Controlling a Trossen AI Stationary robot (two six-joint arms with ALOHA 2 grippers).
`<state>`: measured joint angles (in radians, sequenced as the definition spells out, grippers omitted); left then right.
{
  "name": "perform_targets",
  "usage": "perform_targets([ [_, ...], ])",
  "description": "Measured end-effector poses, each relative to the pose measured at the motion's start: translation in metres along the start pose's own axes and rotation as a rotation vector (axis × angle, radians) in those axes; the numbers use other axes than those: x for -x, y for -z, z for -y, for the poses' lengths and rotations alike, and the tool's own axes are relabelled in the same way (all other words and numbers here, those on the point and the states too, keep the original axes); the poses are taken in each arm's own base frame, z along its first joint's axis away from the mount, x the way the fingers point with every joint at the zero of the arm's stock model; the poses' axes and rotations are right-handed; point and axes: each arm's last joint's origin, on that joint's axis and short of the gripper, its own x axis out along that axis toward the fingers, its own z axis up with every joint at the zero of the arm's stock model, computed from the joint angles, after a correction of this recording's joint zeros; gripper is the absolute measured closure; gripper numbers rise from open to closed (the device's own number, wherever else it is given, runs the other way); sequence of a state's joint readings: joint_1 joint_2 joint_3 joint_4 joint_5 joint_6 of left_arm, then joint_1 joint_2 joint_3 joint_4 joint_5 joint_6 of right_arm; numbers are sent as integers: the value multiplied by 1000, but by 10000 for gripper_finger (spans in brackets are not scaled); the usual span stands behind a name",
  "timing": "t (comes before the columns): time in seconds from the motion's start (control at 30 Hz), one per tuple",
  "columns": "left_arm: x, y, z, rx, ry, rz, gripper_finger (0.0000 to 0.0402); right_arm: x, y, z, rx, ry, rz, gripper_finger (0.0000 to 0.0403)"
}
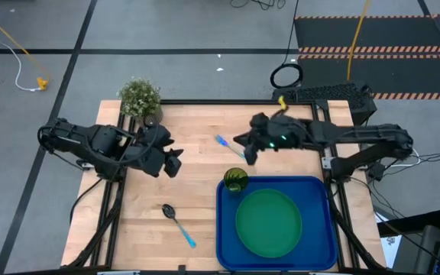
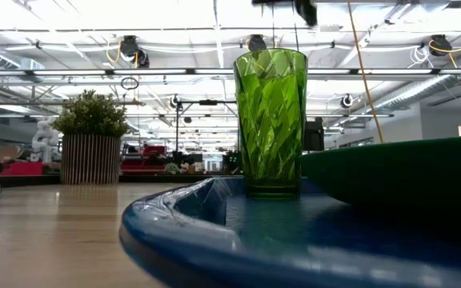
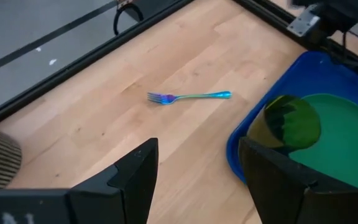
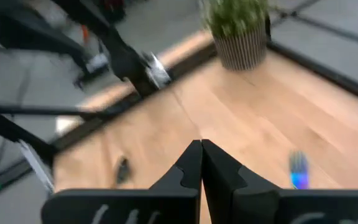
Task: Pick and place plate/cup/fork/spoon on tray
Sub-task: Put the blue fork on the blue tray to the right of the green plate
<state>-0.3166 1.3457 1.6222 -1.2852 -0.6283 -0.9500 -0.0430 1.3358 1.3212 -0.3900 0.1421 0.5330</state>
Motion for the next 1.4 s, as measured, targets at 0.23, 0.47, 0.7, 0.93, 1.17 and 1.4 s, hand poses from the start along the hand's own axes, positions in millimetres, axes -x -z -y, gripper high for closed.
perform_targets([
  [0.23, -5, -4, -7, 88, -48, -7, 179, -49, -1, 46, 49, -4, -161, 401],
  [0.47, -11, -12, -15, 115, -88, 1, 179, -84, 3, 95, -27, 112, -257, 377],
  [0.7, -18, -20, -22, 137, -125, 10, 179, -113, 18, 129, -63, 125, -382, 345],
  [0.93, -21, -24, -27, 154, -124, -13, 179, -140, 41, 140, -146, 179, -471, 315],
  [1.17, -24, -26, -29, 133, -102, -55, 179, -152, 55, 125, 234, 187, -483, 270],
  [1.4, -26, -27, -31, 122, -91, -78, 179, -158, 78, 118, 449, 247, -405, 201],
])
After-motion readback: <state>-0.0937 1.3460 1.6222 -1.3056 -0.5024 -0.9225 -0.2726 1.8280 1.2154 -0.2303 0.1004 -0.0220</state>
